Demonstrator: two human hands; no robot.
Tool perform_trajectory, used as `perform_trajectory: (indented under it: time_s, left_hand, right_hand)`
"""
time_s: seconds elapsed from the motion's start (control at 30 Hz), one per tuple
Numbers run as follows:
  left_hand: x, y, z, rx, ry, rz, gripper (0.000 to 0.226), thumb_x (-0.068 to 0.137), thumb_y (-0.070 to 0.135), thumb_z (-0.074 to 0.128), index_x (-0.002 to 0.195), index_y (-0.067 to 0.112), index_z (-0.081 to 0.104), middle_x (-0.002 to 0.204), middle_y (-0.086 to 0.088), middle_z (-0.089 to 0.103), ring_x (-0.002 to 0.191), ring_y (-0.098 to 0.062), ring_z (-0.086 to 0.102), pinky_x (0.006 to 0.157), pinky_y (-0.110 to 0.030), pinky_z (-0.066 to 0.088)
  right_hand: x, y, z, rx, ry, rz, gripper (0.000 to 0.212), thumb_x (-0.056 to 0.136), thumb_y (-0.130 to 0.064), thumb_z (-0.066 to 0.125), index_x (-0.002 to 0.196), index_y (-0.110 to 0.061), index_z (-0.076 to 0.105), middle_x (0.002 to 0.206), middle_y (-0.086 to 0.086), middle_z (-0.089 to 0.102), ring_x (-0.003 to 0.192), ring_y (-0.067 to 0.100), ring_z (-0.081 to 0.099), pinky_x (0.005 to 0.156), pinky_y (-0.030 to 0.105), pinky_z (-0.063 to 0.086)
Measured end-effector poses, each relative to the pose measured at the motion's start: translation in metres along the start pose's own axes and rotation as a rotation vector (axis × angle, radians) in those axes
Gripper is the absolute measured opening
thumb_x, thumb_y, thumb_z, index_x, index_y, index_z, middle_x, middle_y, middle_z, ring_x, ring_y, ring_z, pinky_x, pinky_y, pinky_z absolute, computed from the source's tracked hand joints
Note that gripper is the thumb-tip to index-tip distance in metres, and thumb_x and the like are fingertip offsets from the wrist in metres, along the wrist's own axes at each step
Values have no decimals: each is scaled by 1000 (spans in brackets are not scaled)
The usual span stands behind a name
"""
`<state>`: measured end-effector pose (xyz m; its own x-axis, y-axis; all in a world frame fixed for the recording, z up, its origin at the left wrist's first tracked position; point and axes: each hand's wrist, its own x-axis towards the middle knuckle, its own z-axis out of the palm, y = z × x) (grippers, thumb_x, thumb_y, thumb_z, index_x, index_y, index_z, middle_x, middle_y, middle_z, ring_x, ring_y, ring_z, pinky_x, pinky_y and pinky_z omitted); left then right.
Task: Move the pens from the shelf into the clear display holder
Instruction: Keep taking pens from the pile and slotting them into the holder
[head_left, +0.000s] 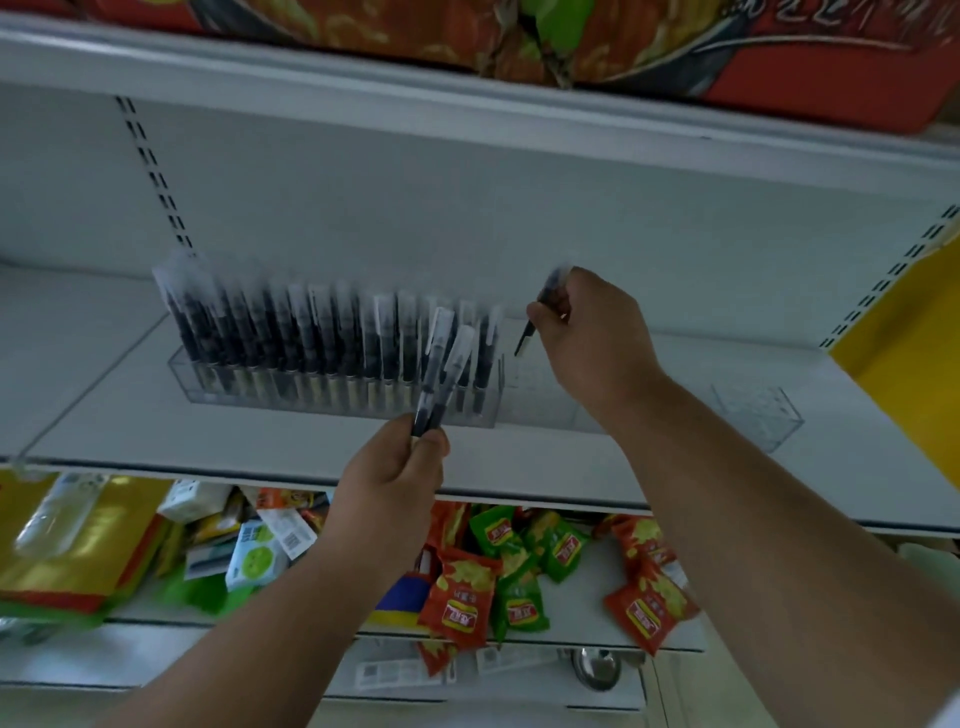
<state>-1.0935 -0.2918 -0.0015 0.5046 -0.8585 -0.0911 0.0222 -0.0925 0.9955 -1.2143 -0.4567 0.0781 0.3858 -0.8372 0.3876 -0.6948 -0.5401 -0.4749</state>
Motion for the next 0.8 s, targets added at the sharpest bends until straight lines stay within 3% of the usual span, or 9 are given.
perform_trajectory:
  time_s: [0.1, 0.3, 0.43, 0.57, 0.8]
  left_hand:
    - [-1, 0, 5, 17, 28, 2, 26, 100, 21, 47, 76, 18, 55, 57, 3, 38, 52, -16, 31, 50, -32, 28]
    - [-1, -2, 9, 20, 45, 23, 32, 100, 18, 46, 68, 22, 52, 56, 4, 36, 53, -18, 30, 54, -36, 25]
    - [1, -3, 11, 13, 16, 38, 28, 100, 20, 46, 73, 16, 50, 57, 2, 35, 55, -20, 28, 57, -41, 25]
    - [2, -4, 9, -7, -5, 44, 24, 90, 32, 49, 72, 17, 49, 60, 1, 35, 56, -20, 28, 57, -42, 24]
    - [5, -6, 5, 1, -32, 10, 29, 100, 20, 46, 71, 19, 51, 58, 3, 34, 55, -18, 27, 55, -39, 24]
  right_hand:
    - [7, 2, 1, -22, -9, -4, 20, 97, -30, 58, 89, -14, 50, 79, -4, 52, 74, 14, 49, 63, 25, 33]
    - [13, 5, 5, -6, -25, -18, 26, 97, -33, 57, 92, -7, 56, 79, 1, 59, 71, 17, 53, 63, 29, 42]
    - [13, 11, 6, -14, -36, -2, 25, 96, -34, 59, 89, -10, 58, 74, -5, 55, 64, 6, 47, 58, 26, 36]
    - [7, 13, 17, 17, -97, 27, 25, 94, -32, 62, 86, -8, 59, 76, -1, 58, 70, 15, 53, 61, 27, 38]
    - [1, 18, 30, -18, -164, 63, 25, 92, -31, 64, 77, -13, 55, 69, -3, 53, 72, 18, 54, 57, 26, 32]
